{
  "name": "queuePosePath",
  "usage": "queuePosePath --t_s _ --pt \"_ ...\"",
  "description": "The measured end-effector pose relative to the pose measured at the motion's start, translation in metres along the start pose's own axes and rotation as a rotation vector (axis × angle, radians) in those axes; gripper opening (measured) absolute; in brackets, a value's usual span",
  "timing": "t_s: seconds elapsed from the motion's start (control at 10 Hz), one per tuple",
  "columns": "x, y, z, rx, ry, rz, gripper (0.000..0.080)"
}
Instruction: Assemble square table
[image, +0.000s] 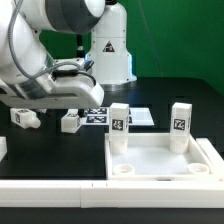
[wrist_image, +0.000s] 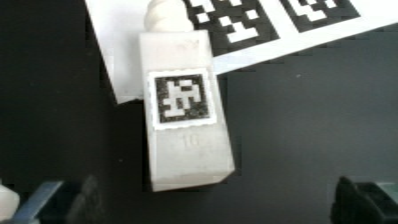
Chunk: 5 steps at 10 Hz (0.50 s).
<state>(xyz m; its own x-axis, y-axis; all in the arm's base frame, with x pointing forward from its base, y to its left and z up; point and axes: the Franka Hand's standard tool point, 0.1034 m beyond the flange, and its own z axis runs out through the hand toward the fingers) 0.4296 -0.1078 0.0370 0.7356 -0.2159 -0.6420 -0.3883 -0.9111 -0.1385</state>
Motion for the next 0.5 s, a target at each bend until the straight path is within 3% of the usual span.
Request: queuePosePath --t_s 0.3,0.5 --pt "-0.009 -0.001 0.012 -0.003 -0.102 0.055 0.0649" --pt "-0.008 -0.001 0.013 -0.003 -0.102 0.05 0.0649"
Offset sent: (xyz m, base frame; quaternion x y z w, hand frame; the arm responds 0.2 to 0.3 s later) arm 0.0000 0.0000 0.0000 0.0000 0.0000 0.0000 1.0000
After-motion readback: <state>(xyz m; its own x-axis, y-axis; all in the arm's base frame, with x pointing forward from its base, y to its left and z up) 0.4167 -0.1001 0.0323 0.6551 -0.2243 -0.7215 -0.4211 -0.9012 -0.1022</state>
